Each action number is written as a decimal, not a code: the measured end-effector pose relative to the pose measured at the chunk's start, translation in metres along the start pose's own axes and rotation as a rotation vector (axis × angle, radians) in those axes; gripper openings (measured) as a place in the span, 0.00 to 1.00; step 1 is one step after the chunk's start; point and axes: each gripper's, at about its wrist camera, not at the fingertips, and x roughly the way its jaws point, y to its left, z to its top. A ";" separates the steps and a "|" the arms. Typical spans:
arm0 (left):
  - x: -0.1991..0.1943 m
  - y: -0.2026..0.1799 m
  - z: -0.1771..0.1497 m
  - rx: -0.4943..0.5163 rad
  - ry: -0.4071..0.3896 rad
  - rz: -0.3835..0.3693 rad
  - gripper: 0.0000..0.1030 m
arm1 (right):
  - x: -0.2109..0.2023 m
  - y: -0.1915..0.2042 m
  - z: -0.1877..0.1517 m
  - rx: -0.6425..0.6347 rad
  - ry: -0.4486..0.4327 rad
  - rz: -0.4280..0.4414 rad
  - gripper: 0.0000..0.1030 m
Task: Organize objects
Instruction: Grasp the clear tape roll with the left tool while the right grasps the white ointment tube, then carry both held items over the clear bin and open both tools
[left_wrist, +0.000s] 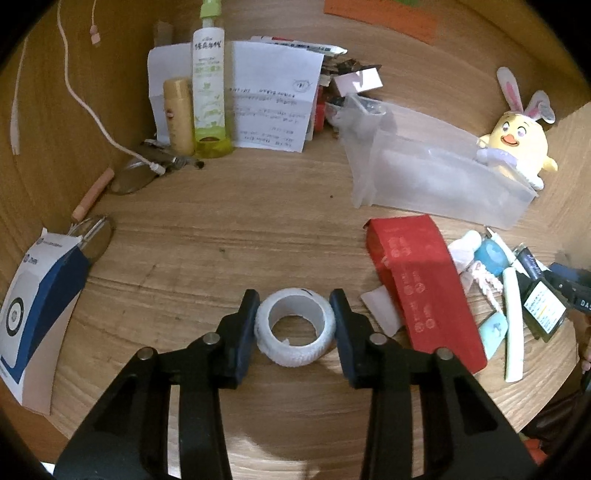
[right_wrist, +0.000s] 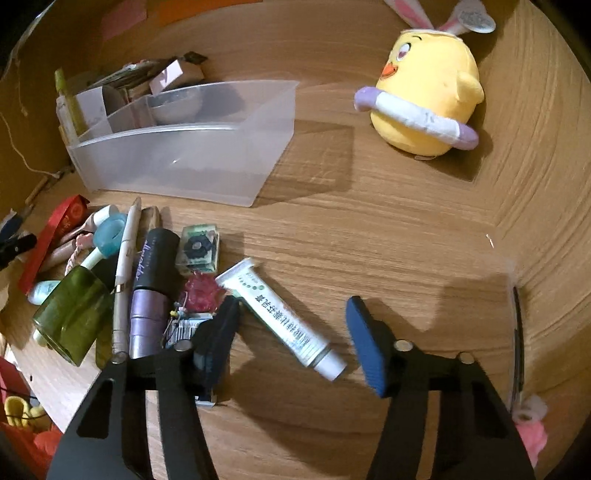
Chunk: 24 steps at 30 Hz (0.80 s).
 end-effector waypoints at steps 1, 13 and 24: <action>-0.002 -0.002 0.001 0.002 -0.006 -0.003 0.38 | -0.001 -0.002 0.000 0.007 0.002 -0.004 0.28; -0.036 -0.036 0.041 0.062 -0.147 -0.090 0.38 | -0.042 -0.011 0.026 0.077 -0.136 0.021 0.15; -0.027 -0.078 0.107 0.133 -0.203 -0.150 0.38 | -0.067 0.034 0.097 -0.010 -0.312 0.082 0.15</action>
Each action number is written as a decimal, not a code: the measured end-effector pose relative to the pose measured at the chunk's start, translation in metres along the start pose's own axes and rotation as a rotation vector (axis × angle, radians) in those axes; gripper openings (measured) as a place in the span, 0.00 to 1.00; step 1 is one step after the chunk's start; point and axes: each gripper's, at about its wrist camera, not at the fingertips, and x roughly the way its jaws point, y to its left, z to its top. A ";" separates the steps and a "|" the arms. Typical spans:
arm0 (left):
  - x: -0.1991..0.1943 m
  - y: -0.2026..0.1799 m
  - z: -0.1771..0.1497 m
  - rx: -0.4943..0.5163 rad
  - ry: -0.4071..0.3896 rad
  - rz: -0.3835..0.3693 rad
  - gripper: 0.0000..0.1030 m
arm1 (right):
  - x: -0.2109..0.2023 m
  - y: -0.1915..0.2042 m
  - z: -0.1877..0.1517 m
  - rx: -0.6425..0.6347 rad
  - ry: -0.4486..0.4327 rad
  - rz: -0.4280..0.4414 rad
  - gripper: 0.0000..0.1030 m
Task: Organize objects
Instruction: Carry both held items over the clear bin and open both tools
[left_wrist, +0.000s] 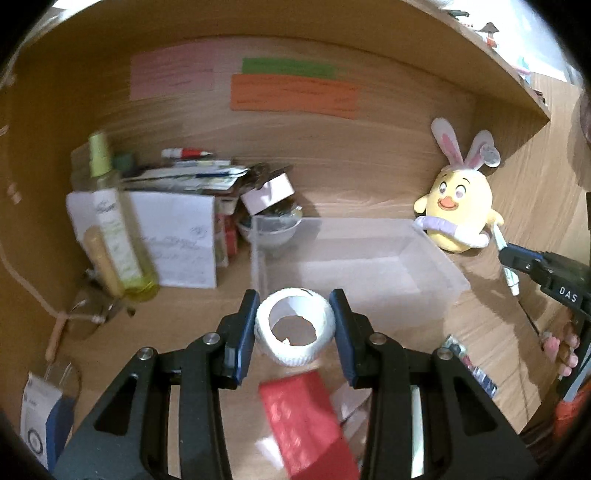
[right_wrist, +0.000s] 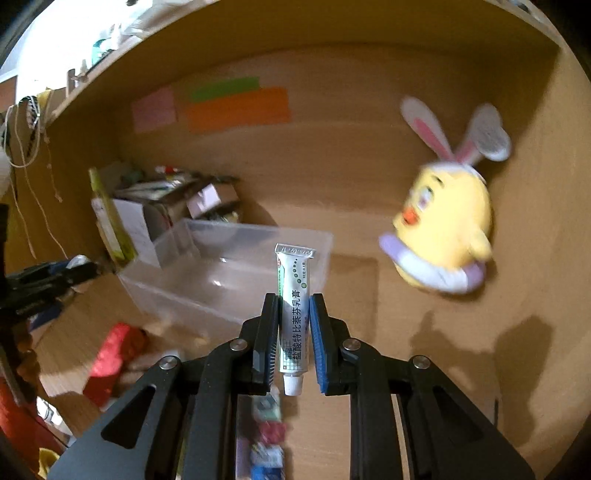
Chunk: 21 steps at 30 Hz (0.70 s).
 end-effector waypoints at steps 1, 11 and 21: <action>0.007 -0.001 0.005 -0.001 0.011 -0.005 0.38 | 0.004 0.004 0.005 -0.008 -0.002 0.005 0.15; 0.076 -0.009 0.030 0.011 0.177 -0.074 0.38 | 0.077 0.018 0.023 -0.045 0.133 0.035 0.15; 0.127 -0.026 0.032 0.089 0.305 -0.072 0.38 | 0.139 0.027 0.019 -0.115 0.305 0.044 0.15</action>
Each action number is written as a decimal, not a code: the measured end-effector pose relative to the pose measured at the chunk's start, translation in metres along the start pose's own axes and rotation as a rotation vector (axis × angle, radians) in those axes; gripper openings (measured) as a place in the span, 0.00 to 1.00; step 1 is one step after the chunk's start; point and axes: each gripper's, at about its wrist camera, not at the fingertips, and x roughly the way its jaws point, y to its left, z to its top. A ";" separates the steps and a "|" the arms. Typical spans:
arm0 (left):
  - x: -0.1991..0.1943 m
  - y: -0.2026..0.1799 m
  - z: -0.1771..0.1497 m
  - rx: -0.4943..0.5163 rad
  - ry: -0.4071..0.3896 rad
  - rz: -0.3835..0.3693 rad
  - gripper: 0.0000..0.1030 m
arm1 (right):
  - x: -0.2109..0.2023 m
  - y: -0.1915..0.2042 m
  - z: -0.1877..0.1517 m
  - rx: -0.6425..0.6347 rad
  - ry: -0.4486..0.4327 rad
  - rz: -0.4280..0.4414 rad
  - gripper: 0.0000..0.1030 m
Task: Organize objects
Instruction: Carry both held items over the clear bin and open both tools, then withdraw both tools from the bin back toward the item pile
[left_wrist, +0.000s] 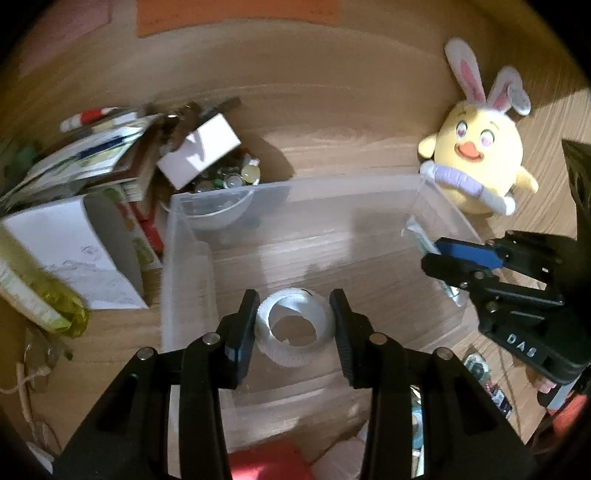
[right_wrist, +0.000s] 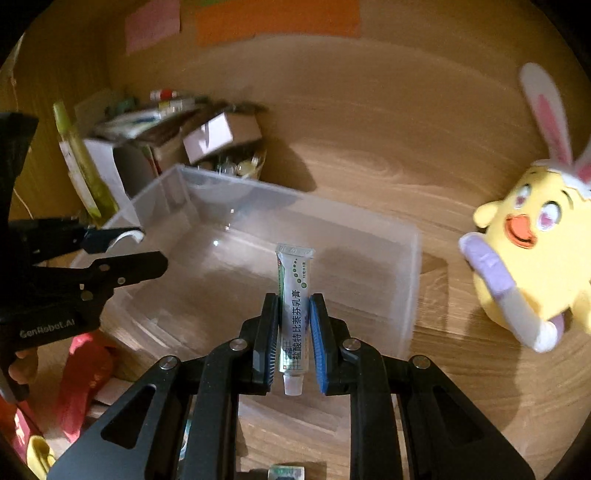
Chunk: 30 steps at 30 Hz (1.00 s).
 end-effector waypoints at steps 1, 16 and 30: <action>0.004 -0.001 0.001 0.009 0.009 0.002 0.38 | 0.004 0.000 0.001 -0.005 0.011 0.003 0.15; 0.009 -0.006 0.004 0.037 0.039 0.006 0.55 | 0.020 0.010 0.010 -0.059 0.061 -0.071 0.16; -0.073 0.001 -0.018 0.019 -0.157 0.057 0.95 | -0.064 0.008 -0.005 0.013 -0.129 -0.089 0.74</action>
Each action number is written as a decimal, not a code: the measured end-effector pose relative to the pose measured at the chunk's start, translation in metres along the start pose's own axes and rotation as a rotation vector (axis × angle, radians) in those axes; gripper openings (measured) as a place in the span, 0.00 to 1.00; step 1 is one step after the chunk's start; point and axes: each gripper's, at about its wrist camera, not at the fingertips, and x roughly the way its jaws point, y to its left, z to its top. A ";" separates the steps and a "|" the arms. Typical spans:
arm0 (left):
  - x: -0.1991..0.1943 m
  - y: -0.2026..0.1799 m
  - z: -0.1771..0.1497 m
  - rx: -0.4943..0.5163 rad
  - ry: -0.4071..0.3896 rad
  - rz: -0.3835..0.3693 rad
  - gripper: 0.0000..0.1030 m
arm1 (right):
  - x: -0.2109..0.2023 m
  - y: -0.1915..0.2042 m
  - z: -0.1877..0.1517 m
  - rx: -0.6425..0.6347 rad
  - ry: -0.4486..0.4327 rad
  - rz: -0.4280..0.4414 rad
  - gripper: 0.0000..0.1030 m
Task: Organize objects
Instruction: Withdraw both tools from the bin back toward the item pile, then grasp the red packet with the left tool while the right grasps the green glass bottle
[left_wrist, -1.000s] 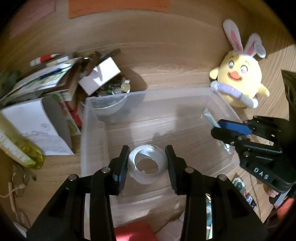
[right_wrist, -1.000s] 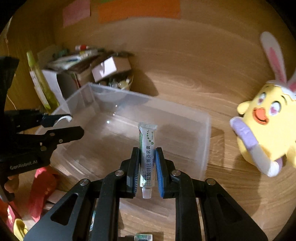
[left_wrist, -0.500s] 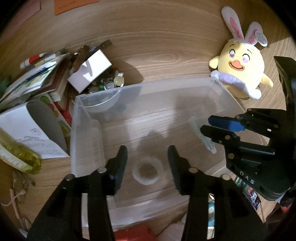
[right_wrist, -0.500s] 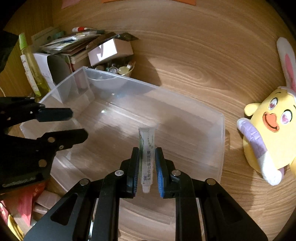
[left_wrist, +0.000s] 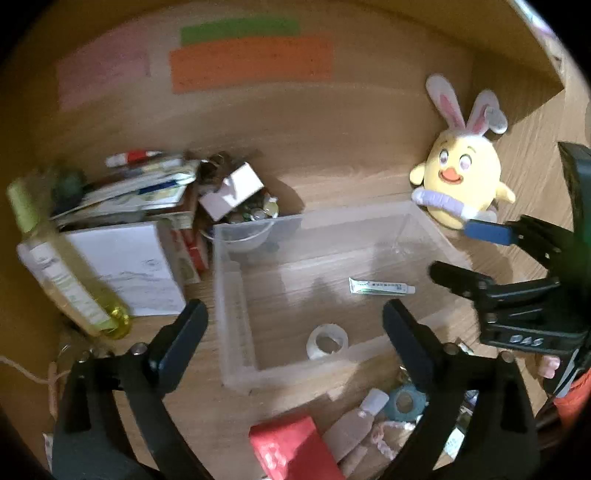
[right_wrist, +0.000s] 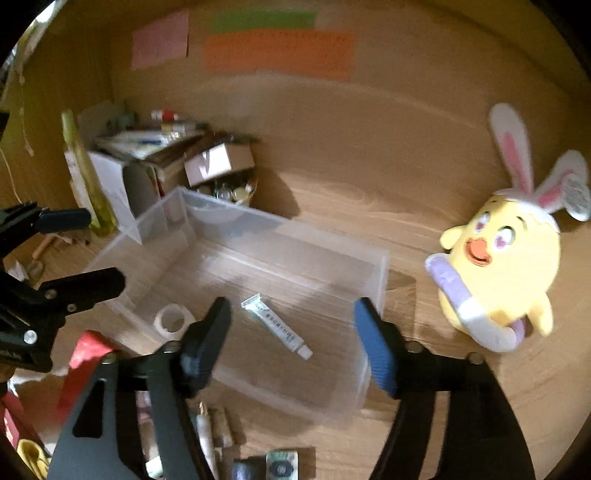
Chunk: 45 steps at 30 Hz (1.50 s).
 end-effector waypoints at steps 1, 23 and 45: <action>-0.005 0.001 -0.003 -0.004 -0.007 0.008 0.95 | -0.008 -0.001 -0.003 0.011 -0.013 0.003 0.78; -0.015 0.018 -0.117 -0.114 0.095 0.059 0.97 | -0.053 0.035 -0.127 0.122 0.018 0.097 0.81; 0.024 0.010 -0.111 -0.121 0.157 0.002 0.56 | -0.046 0.059 -0.154 0.108 0.034 0.113 0.37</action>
